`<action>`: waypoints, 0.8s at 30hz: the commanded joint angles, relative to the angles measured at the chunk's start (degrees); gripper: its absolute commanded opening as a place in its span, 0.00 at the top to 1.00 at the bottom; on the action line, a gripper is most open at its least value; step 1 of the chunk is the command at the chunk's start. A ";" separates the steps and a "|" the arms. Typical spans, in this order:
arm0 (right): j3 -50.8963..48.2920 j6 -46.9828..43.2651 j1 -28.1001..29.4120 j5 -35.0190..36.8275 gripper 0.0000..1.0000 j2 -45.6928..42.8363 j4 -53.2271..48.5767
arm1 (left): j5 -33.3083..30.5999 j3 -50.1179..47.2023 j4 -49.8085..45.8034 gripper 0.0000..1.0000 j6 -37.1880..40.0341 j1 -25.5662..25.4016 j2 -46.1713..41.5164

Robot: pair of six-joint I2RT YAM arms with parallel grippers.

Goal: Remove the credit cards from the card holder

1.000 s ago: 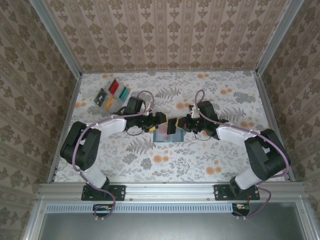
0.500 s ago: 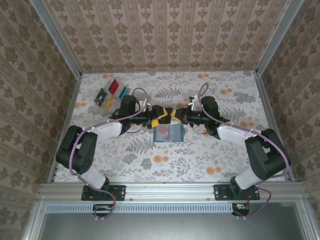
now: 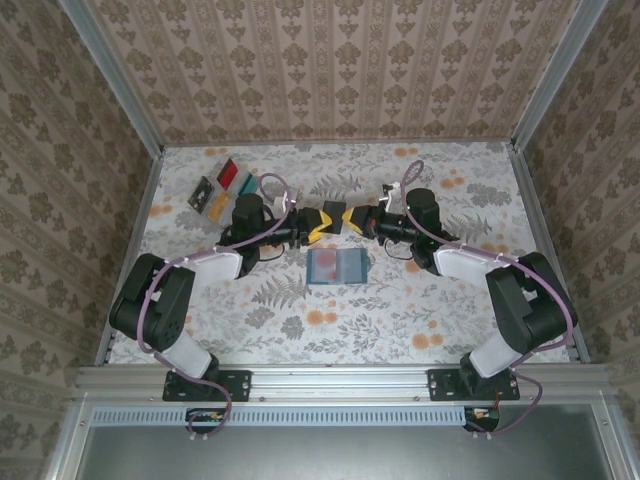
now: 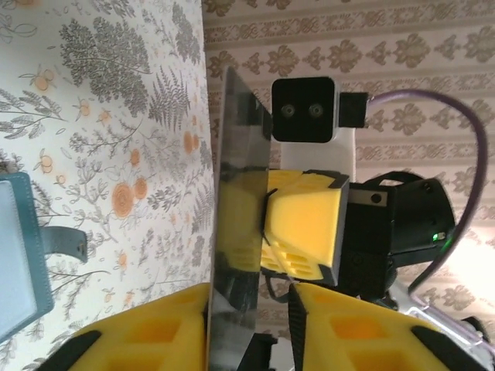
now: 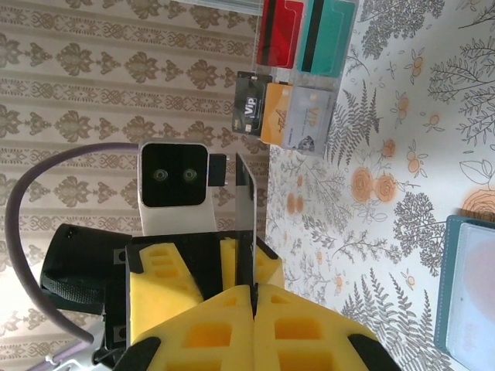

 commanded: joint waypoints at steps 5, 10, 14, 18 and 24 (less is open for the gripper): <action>0.36 0.64 -0.47 0.49 0.99 0.93 2.25 | 0.38 -0.03 1.70 1.00 0.37 0.17 -1.34; 0.29 -3.99 -0.55 2.90 0.62 -1.51 -6.35 | -1.00 1.15 -8.99 1.00 7.73 0.77 -3.74; 2.40 -13.08 -0.51 8.11 0.35 -5.20 -23.47 | -4.64 4.73 -29.32 1.00 20.96 0.79 -7.00; 2.45 -20.51 -0.56 15.14 0.16 -9.67 -34.53 | -13.96 10.80 -52.17 1.00 35.99 3.22 -9.12; 5.08 -31.69 -1.11 24.29 0.06 -16.36 -47.96 | -27.90 17.86 -67.73 1.00 47.22 4.86 -9.20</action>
